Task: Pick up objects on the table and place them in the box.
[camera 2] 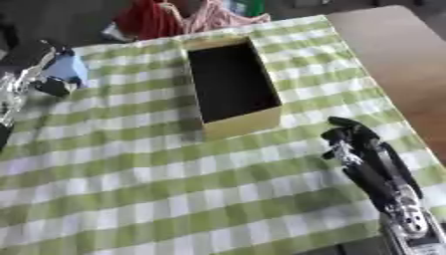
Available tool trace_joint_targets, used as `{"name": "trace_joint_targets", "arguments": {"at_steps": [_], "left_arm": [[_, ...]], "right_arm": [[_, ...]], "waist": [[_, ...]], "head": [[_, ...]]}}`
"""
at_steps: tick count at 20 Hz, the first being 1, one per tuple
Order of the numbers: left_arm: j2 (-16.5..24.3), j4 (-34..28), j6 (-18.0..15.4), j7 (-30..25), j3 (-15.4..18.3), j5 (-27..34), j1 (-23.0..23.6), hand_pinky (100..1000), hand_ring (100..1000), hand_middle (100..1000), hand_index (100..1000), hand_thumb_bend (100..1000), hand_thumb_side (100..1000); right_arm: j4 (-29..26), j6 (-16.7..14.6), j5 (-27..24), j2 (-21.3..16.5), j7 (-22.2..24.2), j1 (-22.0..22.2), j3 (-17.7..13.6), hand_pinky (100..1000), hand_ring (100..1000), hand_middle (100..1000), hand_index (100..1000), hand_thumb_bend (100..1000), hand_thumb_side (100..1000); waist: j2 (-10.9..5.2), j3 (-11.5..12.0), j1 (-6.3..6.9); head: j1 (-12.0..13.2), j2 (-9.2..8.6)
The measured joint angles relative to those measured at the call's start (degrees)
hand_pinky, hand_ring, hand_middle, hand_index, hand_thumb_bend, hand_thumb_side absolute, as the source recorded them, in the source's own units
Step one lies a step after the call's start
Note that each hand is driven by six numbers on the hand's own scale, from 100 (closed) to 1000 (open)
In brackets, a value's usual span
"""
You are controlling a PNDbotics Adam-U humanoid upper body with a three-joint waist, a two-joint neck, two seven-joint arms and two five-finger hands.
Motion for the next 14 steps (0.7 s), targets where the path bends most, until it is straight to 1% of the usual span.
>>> {"name": "trace_joint_targets", "arguments": {"at_steps": [2,6,10,14], "left_arm": [[0.00,-0.03,0.24,1.50,0.00,0.01,0.31,697,544,488,687,118,164],[0.01,-0.73,0.24,3.75,-0.02,0.36,0.33,698,546,489,689,112,161],[0.02,-2.16,-0.45,4.12,-0.10,1.24,0.31,699,548,489,691,102,158],[0.01,-4.46,-2.03,3.31,-0.88,2.36,-0.15,701,551,490,692,101,155]], "right_arm": [[0.00,-0.05,0.00,0.00,0.06,0.01,0.00,581,781,625,848,100,559],[0.00,-0.10,-0.01,0.00,0.12,0.03,-0.01,582,781,626,848,100,557],[0.00,-0.08,-0.05,0.00,0.17,0.29,-0.01,582,782,626,849,100,556],[0.00,-0.11,-0.19,0.00,0.45,0.49,0.02,582,782,626,849,100,555]], "waist": [[-0.26,0.11,-0.11],[-1.11,0.70,-0.46],[-1.98,1.17,-0.73],[-3.13,1.55,-1.01]], "head": [[0.00,0.00],[-0.01,0.01],[-0.03,0.03],[-0.03,0.10]]}}
